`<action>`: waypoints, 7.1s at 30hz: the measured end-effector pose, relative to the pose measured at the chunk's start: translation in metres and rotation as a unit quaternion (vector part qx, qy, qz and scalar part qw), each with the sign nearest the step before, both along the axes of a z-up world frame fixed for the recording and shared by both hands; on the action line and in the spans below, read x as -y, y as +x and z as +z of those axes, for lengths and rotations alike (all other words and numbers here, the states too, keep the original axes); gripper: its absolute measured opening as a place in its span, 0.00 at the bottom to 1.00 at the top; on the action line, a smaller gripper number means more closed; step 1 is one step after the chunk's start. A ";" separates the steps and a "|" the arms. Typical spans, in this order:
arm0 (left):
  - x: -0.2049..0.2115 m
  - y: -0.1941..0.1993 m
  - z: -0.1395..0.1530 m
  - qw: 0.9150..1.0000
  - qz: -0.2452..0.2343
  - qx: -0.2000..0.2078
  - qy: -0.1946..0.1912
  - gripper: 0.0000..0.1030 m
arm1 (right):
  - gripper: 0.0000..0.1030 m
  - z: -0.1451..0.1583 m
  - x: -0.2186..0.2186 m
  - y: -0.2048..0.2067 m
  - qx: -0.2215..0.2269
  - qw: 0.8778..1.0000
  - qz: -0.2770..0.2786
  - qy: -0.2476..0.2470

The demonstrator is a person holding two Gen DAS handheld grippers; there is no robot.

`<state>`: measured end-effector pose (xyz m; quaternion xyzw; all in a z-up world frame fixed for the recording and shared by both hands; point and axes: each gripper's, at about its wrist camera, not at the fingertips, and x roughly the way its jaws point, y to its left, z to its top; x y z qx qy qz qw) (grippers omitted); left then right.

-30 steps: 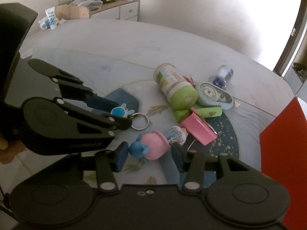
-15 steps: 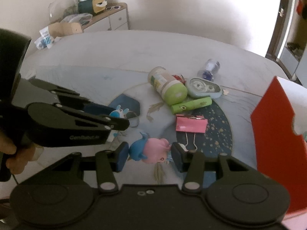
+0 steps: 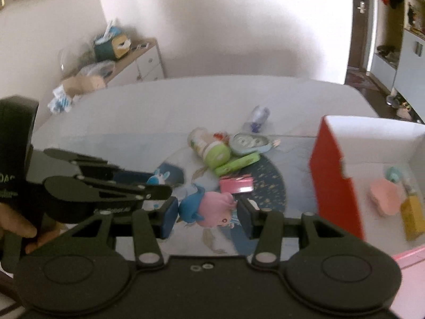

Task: Organize rigid objects
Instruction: 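Carry the bunny figurine and pig toy over the red box with both tools, then lower into the box and open left tool releasing the bunny while right tool releases the pig, then move both tools back from the box to the pile, then grasp the green-capped toothpick jar with left tool while right tool grasps the pink binder clip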

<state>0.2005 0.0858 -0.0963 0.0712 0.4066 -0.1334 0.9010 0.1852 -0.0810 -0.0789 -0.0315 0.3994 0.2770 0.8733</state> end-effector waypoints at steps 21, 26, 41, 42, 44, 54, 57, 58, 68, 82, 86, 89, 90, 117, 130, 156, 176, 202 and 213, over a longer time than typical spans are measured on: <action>0.112 -0.003 0.056 0.999 -0.028 0.026 -0.014 0.27 | 0.46 0.039 0.130 0.019 0.034 0.998 -0.049 0.025; 0.144 0.004 0.058 0.999 -0.030 0.034 -0.014 0.27 | 0.46 0.035 0.161 0.027 0.038 0.997 -0.057 0.019; 0.260 0.048 0.047 0.998 -0.054 0.030 0.002 0.27 | 0.46 0.007 0.246 0.056 0.036 0.997 -0.068 0.004; 0.268 0.054 0.044 0.998 -0.055 0.025 0.002 0.27 | 0.46 0.005 0.250 0.058 0.036 0.997 -0.068 0.000; 0.280 0.063 0.039 0.998 -0.056 0.018 0.000 0.27 | 0.46 0.000 0.256 0.064 0.035 0.997 -0.067 -0.005; 0.347 0.111 0.005 0.995 -0.094 0.004 0.030 0.27 | 0.46 -0.026 0.273 0.094 0.028 0.997 -0.062 -0.028; 0.364 0.125 -0.003 0.994 -0.099 0.001 0.037 0.27 | 0.46 -0.034 0.274 0.101 0.024 0.997 -0.059 -0.032; 0.370 0.130 -0.006 0.994 -0.103 0.002 0.040 0.27 | 0.46 -0.036 0.276 0.103 0.023 0.997 -0.057 -0.036; 0.418 0.172 -0.040 0.989 -0.130 -0.011 0.066 0.27 | 0.46 -0.053 0.275 0.111 0.026 0.996 -0.040 -0.071; 0.429 0.204 -0.079 0.991 -0.101 -0.045 0.080 0.28 | 0.47 -0.061 0.271 0.118 0.008 0.996 -0.049 -0.072; 0.423 0.208 -0.084 0.991 -0.086 -0.059 0.081 0.28 | 0.47 -0.061 0.270 0.120 0.004 0.996 -0.055 -0.073; 0.419 0.208 -0.084 0.991 -0.079 -0.063 0.086 0.28 | 0.47 -0.062 0.271 0.122 0.002 0.996 -0.056 -0.074; 0.418 0.208 -0.084 0.991 -0.077 -0.064 0.088 0.28 | 0.47 -0.062 0.271 0.122 0.002 0.996 -0.056 -0.073; 0.374 0.148 -0.026 0.996 -0.057 -0.032 0.057 0.29 | 0.67 -0.033 0.279 0.105 0.014 0.994 -0.092 -0.049; 0.348 0.099 0.014 0.997 -0.060 0.017 0.041 0.63 | 0.77 -0.008 0.274 0.081 0.027 0.995 -0.093 -0.022; 0.226 0.015 0.072 0.998 -0.036 0.057 -0.008 0.77 | 0.99 0.031 0.197 0.014 0.039 0.994 -0.089 0.040; 0.076 -0.002 0.080 0.998 0.021 0.060 -0.021 0.93 | 0.99 0.017 0.083 -0.003 0.022 0.999 -0.039 0.029; -0.011 0.093 -0.006 1.000 0.022 0.022 0.002 0.96 | 0.93 -0.072 -0.032 0.065 -0.009 0.998 -0.003 -0.059; -0.003 0.119 -0.034 0.999 -0.008 0.027 0.043 0.96 | 0.81 -0.101 -0.052 0.092 -0.033 0.997 0.004 -0.076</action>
